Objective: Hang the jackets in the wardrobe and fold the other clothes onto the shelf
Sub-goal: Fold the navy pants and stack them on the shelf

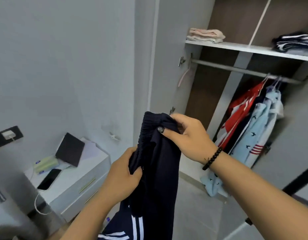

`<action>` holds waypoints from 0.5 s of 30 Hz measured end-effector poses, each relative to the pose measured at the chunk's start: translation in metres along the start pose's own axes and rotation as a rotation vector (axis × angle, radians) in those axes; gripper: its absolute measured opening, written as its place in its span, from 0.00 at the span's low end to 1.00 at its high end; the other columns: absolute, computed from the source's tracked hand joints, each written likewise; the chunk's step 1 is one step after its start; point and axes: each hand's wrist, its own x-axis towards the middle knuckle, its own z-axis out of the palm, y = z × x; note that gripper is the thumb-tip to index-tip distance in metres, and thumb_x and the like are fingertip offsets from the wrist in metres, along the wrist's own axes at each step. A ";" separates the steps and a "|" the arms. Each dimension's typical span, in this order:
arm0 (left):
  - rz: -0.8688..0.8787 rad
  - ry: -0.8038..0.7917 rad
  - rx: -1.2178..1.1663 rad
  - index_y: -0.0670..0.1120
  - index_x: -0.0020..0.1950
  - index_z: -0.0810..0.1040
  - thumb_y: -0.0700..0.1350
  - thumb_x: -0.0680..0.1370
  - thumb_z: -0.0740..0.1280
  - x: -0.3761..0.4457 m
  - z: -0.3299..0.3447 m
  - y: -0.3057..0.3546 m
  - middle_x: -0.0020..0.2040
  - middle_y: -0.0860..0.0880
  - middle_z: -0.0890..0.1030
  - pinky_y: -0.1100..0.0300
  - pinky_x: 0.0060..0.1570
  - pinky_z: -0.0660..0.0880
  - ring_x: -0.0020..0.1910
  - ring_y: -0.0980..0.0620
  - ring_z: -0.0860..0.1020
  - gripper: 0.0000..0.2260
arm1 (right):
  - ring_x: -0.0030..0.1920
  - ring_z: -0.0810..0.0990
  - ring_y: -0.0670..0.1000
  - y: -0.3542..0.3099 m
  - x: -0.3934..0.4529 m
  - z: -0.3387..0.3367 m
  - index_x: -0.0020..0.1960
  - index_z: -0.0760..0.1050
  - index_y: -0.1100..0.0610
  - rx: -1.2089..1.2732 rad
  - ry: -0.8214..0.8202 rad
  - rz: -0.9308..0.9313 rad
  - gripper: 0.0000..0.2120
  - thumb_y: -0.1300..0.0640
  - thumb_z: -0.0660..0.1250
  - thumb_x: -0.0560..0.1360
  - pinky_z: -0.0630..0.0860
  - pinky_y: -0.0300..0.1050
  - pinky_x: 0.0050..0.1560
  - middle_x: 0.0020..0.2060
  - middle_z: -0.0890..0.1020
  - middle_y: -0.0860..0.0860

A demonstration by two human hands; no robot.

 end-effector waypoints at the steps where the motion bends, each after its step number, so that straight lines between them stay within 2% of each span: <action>1: 0.004 -0.030 0.021 0.68 0.56 0.72 0.37 0.75 0.64 0.005 0.012 0.006 0.47 0.64 0.81 0.76 0.41 0.72 0.47 0.63 0.80 0.24 | 0.46 0.80 0.54 0.004 -0.009 -0.019 0.48 0.79 0.61 -0.044 0.051 0.004 0.06 0.59 0.69 0.75 0.78 0.48 0.49 0.43 0.81 0.55; 4: 0.041 -0.104 0.030 0.68 0.54 0.73 0.37 0.76 0.62 0.026 0.041 0.031 0.47 0.67 0.80 0.78 0.40 0.70 0.46 0.66 0.78 0.23 | 0.47 0.78 0.44 0.015 -0.038 -0.072 0.47 0.79 0.57 -0.131 0.197 -0.002 0.03 0.62 0.70 0.74 0.73 0.34 0.47 0.47 0.79 0.50; 5: 0.060 -0.125 0.027 0.68 0.53 0.73 0.38 0.77 0.62 0.035 0.049 0.041 0.47 0.67 0.80 0.79 0.40 0.69 0.47 0.68 0.77 0.21 | 0.49 0.78 0.43 0.018 -0.047 -0.088 0.48 0.79 0.56 -0.135 0.235 0.010 0.05 0.62 0.70 0.73 0.73 0.33 0.48 0.49 0.78 0.50; 6: 0.084 -0.145 0.030 0.66 0.53 0.73 0.39 0.78 0.62 0.045 0.057 0.052 0.48 0.67 0.80 0.79 0.40 0.69 0.48 0.69 0.77 0.19 | 0.50 0.78 0.44 0.021 -0.055 -0.102 0.49 0.79 0.56 -0.131 0.266 0.037 0.06 0.63 0.70 0.73 0.75 0.36 0.51 0.50 0.78 0.50; 8: 0.149 -0.205 0.053 0.63 0.55 0.73 0.41 0.79 0.62 0.066 0.072 0.077 0.48 0.64 0.80 0.80 0.40 0.68 0.48 0.71 0.75 0.15 | 0.52 0.79 0.50 0.024 -0.069 -0.128 0.52 0.78 0.57 -0.154 0.325 0.107 0.08 0.63 0.69 0.74 0.77 0.49 0.55 0.51 0.79 0.51; 10: 0.231 -0.277 0.090 0.57 0.56 0.74 0.43 0.80 0.62 0.090 0.085 0.105 0.47 0.61 0.79 0.78 0.38 0.68 0.45 0.70 0.75 0.10 | 0.56 0.78 0.48 0.023 -0.079 -0.150 0.58 0.74 0.53 -0.186 0.329 0.143 0.15 0.64 0.69 0.74 0.76 0.53 0.58 0.56 0.77 0.49; 11: 0.271 -0.307 0.114 0.55 0.56 0.74 0.43 0.80 0.62 0.102 0.092 0.120 0.47 0.60 0.78 0.76 0.38 0.69 0.45 0.68 0.76 0.08 | 0.61 0.75 0.46 0.021 -0.084 -0.160 0.63 0.70 0.50 -0.217 0.303 0.136 0.21 0.65 0.68 0.73 0.74 0.50 0.63 0.60 0.75 0.48; 13: 0.340 -0.356 0.156 0.52 0.55 0.74 0.44 0.80 0.62 0.121 0.104 0.149 0.47 0.57 0.78 0.70 0.41 0.71 0.47 0.61 0.77 0.06 | 0.68 0.65 0.41 0.017 -0.093 -0.177 0.72 0.61 0.44 -0.351 0.216 0.094 0.35 0.66 0.68 0.72 0.64 0.38 0.69 0.67 0.68 0.46; 15: 0.399 -0.392 0.194 0.50 0.56 0.74 0.44 0.80 0.63 0.138 0.116 0.176 0.49 0.54 0.79 0.62 0.46 0.73 0.49 0.54 0.77 0.06 | 0.68 0.64 0.40 0.014 -0.099 -0.186 0.72 0.63 0.46 -0.488 0.143 0.045 0.35 0.65 0.71 0.70 0.59 0.30 0.68 0.66 0.69 0.47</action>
